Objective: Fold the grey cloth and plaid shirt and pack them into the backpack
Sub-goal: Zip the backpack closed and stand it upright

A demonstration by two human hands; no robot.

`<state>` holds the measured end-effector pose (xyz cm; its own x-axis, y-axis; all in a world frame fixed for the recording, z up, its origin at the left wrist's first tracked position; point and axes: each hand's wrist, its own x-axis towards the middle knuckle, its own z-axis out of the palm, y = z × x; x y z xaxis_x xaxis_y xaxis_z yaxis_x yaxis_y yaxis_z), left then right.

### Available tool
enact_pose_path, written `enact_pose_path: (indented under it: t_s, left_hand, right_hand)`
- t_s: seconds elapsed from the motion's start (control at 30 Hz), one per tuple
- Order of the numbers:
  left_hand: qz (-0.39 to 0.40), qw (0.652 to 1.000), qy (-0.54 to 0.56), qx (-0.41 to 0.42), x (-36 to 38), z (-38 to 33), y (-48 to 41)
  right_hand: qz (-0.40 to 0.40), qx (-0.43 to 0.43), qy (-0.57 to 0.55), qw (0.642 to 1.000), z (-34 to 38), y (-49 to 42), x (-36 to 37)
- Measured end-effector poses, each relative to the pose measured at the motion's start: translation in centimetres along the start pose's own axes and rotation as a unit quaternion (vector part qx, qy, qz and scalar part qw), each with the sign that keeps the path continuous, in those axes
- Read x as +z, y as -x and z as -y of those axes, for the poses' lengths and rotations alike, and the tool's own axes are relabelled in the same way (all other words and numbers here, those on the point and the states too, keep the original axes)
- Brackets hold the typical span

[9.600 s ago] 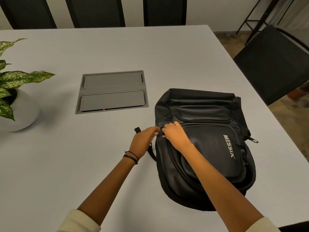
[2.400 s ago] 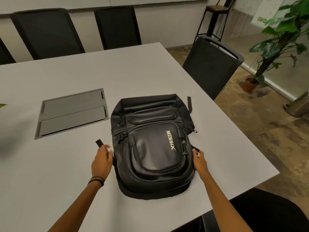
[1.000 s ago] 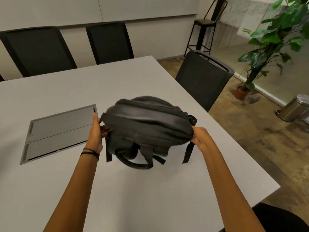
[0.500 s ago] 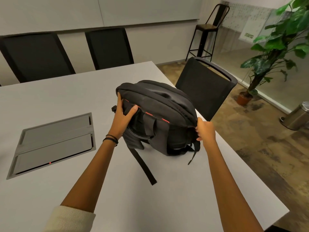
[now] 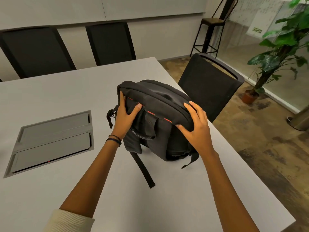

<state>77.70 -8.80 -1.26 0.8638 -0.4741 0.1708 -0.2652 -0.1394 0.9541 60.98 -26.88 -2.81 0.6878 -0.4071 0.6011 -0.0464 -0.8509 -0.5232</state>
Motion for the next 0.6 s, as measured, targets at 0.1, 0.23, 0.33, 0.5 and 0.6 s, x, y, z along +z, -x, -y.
enact_pose_path:
  t_s: [0.1, 0.23, 0.33, 0.5, 0.6]
  left_hand:
    - [-0.078, 0.994, 0.080, 0.018, 1.1, 0.4, 1.1]
    - [-0.203, 0.979, 0.002, 0.030, 4.2, 4.3, 5.1]
    - [-0.180, 0.982, -0.059, -0.007, 7.3, 7.5, 7.6]
    - [-0.076, 0.986, -0.008, -0.147, 10.7, 8.9, 7.3]
    - [-0.035, 0.983, 0.024, -0.177, 11.5, 8.3, 5.5]
  right_hand:
    - [-0.028, 0.019, -0.030, 0.999, -0.2, -0.8, 0.9]
    - [-0.061, 0.068, -0.070, 0.993, -0.2, -2.3, 1.4]
    - [-0.071, 0.126, -0.083, 0.986, -0.1, -4.3, 1.1]
    - [-0.102, 0.177, -0.112, 0.972, -0.8, -7.0, 1.0]
    - [-0.118, 0.177, -0.109, 0.971, -1.5, -8.0, 1.0]
